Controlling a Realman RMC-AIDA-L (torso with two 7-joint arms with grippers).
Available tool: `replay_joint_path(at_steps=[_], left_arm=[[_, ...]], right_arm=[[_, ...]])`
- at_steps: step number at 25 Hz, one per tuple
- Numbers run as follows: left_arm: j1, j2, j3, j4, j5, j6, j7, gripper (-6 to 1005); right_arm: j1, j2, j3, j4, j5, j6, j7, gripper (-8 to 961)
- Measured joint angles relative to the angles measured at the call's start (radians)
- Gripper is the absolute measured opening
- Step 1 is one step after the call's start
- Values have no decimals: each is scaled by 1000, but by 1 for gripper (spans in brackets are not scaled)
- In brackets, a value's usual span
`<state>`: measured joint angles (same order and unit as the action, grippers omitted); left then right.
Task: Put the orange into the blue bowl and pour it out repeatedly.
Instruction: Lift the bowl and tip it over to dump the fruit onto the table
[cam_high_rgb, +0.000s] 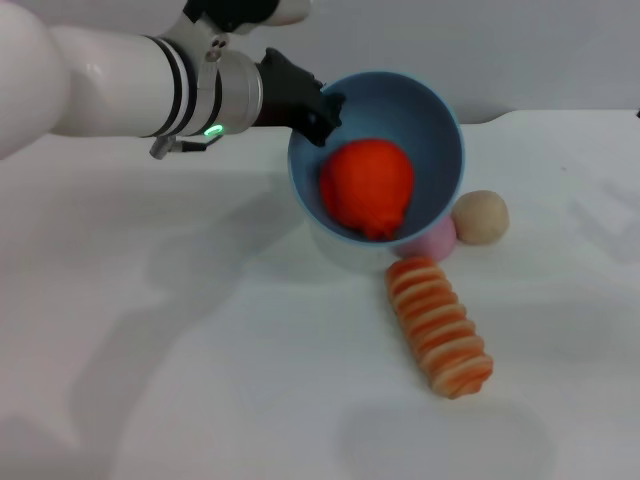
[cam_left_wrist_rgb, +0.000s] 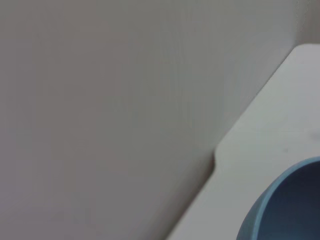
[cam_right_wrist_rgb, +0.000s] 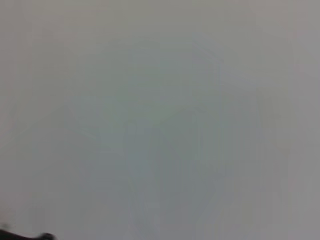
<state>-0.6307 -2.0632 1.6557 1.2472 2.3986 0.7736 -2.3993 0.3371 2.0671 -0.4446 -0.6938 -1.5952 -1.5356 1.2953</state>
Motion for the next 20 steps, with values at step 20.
replay_joint_path(at_steps=[20], left_arm=[[254,-5,303,153,400,-449,32,-1]], right_arm=[[2,2,88,222,161,160,-260,687]])
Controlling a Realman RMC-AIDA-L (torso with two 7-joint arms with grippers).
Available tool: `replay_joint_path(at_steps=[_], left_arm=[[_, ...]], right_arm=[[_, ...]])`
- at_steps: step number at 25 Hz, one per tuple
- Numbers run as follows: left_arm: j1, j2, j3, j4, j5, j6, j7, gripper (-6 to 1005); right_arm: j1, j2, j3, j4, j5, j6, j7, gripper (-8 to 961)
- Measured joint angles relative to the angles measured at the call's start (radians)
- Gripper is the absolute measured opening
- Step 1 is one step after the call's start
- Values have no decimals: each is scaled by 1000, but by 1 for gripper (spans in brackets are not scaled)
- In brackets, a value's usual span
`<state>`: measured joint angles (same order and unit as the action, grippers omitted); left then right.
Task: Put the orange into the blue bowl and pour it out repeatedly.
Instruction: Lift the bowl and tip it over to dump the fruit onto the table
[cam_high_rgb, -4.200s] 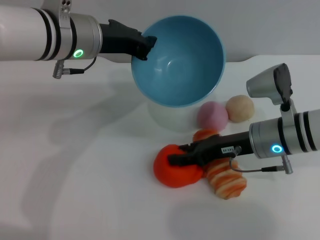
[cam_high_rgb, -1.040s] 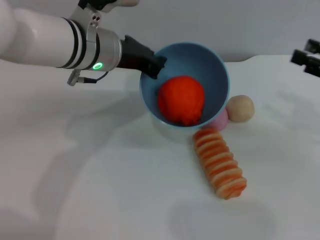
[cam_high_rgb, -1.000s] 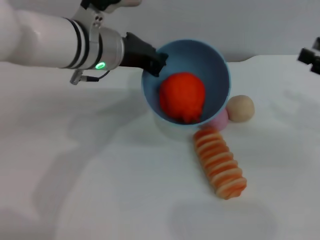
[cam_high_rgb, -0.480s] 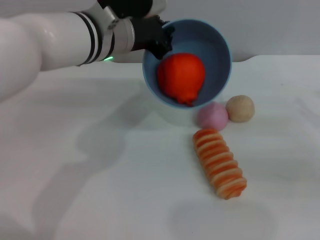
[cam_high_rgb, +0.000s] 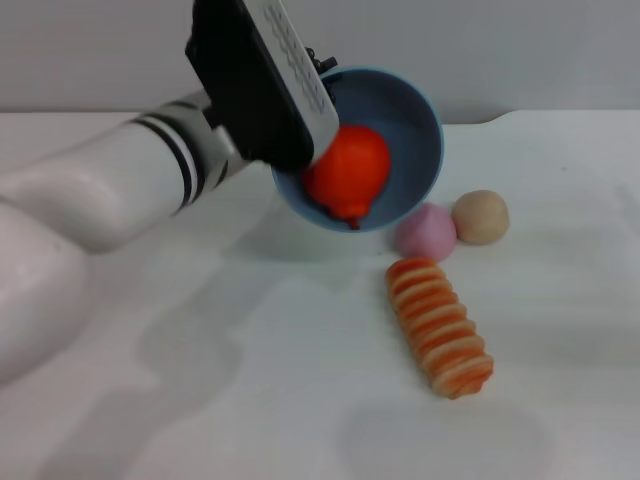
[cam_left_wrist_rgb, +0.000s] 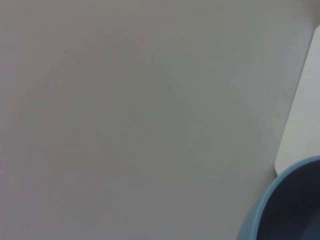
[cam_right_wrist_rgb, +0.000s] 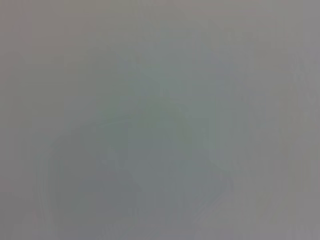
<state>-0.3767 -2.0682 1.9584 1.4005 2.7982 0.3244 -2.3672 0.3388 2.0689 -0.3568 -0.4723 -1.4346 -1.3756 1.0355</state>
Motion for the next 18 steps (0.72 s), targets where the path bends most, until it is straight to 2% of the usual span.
replay_joint_path(at_steps=[1,3,5,13,18], left_arm=[[0,0,0,0,0,0,0,-1],[50,0,47,-7,72,-133,10,-1],[66,2,75,-19,87,-206,41,-1],[116,0,199,-87,92,-456,310,0],[145,-4,223,-137,89,-593,400,0]], right_arm=[[0,0,0,0,0,0,0,688],[1,0,2,0,4,-3,-3,688],[2,0,8,1,11,-2,-10,688],[-7,0,34,-2,16,-32,-21,688],[-7,-1,35,4,16,-28,-22,688]])
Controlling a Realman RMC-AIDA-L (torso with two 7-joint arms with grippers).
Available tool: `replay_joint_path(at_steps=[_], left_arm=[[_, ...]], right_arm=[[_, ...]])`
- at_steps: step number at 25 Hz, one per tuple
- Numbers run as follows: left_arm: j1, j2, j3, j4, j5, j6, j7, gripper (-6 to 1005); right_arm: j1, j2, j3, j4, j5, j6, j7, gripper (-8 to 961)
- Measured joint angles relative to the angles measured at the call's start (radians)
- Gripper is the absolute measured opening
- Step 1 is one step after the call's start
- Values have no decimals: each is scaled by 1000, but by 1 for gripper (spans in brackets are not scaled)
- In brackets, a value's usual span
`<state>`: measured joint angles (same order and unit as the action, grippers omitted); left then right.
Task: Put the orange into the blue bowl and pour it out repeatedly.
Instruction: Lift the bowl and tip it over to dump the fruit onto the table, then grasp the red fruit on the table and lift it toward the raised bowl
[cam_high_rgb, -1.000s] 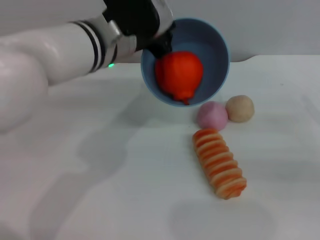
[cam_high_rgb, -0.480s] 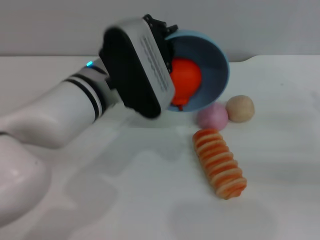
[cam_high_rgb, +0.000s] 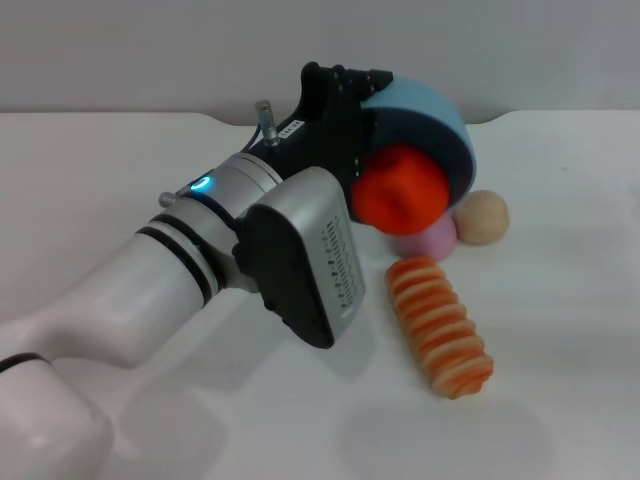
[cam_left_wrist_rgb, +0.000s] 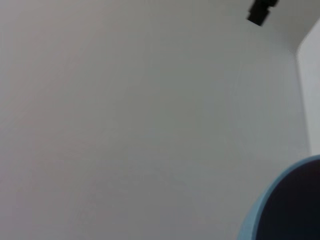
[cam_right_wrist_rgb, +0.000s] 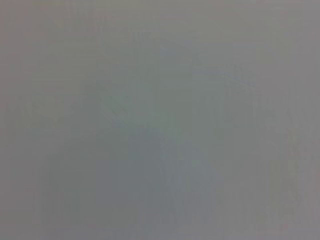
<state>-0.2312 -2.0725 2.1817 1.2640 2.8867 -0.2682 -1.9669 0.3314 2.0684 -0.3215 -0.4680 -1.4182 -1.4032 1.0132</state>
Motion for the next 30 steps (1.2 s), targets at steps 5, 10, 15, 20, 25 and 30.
replay_joint_path(at_steps=[5,10,15,20,25,30], left_arm=[[13,0,-7,-11,-4,-37,22,0],[24,-2,2,-45,-32,-87,71,0],[19,-1,-19,19,-240,-27,59,0],[-67,5,-214,104,-570,334,-4,0],[-200,9,-445,57,-642,681,-227,-1],[-322,12,-653,-47,-575,900,-425,-1]], right_arm=[[6,0,5,1,0,0,-1,688],[10,1,6,3,0,0,-1,687],[11,1,2,3,0,0,17,687],[22,-3,3,-2,-1,0,133,687],[49,-13,-33,-25,-41,0,284,687],[88,-38,-139,-174,-253,-6,632,687]])
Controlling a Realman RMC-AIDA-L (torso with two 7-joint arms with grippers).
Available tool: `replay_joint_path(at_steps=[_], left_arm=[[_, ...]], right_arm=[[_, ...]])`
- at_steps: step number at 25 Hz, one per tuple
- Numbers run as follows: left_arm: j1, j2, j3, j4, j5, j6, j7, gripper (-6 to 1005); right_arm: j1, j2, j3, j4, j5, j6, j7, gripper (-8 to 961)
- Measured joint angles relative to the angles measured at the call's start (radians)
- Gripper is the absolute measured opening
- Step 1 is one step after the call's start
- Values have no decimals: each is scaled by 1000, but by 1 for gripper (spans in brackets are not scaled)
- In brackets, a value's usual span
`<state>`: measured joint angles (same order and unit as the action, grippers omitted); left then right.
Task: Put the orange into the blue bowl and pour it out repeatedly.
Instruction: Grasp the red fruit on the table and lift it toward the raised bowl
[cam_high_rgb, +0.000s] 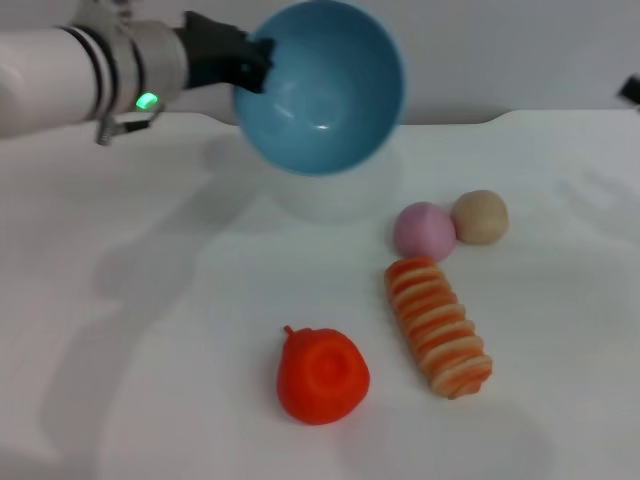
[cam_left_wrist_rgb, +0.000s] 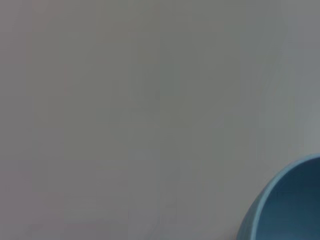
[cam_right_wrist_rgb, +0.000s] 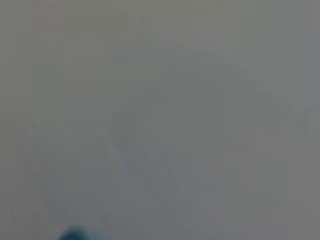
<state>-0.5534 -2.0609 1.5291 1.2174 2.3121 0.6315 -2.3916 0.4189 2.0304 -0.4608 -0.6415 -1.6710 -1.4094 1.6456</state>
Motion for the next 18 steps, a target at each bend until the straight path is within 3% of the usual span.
replay_joint_path(at_steps=[5,10,15,18], left_arm=[[-67,0,-121,-36,108,109,-85,-1],[-139,2,-213,-110,147,214,-101,-1],[-144,-4,-173,-120,139,207,-107,-1],[-145,-5,-151,-119,136,202,-113,-1]], right_arm=[[71,-5,-74,-154,-330,-5,340,688],[140,-2,-218,-158,-439,-41,427,688],[206,29,-382,-147,-456,-69,457,687],[256,35,-481,-86,-462,-58,474,687]])
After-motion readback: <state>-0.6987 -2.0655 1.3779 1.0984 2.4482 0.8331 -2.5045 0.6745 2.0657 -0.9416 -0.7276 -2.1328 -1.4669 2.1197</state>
